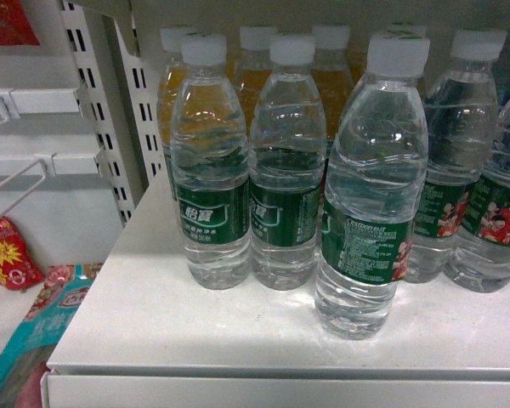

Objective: Move water from second to third shelf

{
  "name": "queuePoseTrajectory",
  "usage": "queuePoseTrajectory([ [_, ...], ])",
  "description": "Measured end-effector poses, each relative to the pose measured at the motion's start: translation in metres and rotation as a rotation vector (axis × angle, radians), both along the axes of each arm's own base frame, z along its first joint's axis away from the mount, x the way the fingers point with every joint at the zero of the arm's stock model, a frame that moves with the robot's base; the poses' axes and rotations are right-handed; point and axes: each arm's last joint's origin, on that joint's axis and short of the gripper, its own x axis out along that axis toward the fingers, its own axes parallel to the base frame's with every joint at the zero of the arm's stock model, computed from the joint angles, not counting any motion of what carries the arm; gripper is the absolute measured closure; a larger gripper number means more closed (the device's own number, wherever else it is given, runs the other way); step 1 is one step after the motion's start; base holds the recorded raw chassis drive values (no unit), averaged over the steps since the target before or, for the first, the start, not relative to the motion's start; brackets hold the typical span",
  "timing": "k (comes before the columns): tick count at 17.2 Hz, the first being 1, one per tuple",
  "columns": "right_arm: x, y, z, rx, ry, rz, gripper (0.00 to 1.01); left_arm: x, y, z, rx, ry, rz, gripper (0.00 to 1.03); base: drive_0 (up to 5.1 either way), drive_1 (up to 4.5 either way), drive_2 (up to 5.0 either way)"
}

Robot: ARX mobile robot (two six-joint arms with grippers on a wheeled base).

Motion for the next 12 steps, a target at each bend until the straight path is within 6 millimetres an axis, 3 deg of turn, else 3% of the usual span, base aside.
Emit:
queuePoseTrajectory([
  [7,-0.0001,-0.0024,0.0001,0.001,-0.002,-0.001,0.99,0.0000,0.0001,0.0000,0.000,0.000,0.003,0.05,0.0,0.00,0.0],
  [8,-0.0001,-0.0024,0.0002,0.000,-0.002,-0.001,0.96,0.0000,0.0001,0.0000,0.000,0.000,0.003,0.05,0.0,0.00,0.0],
  [11,-0.0001,-0.0024,0.0001,0.000,-0.002,-0.001,0.57,0.0000,0.0001,0.0000,0.000,0.000,0.003,0.05,0.0,0.00,0.0],
  [12,-0.0001,-0.0024,0.0002,0.000,-0.002,-0.001,0.54,0.0000,0.0001,0.0000,0.000,0.000,0.003,0.05,0.0,0.00,0.0],
])
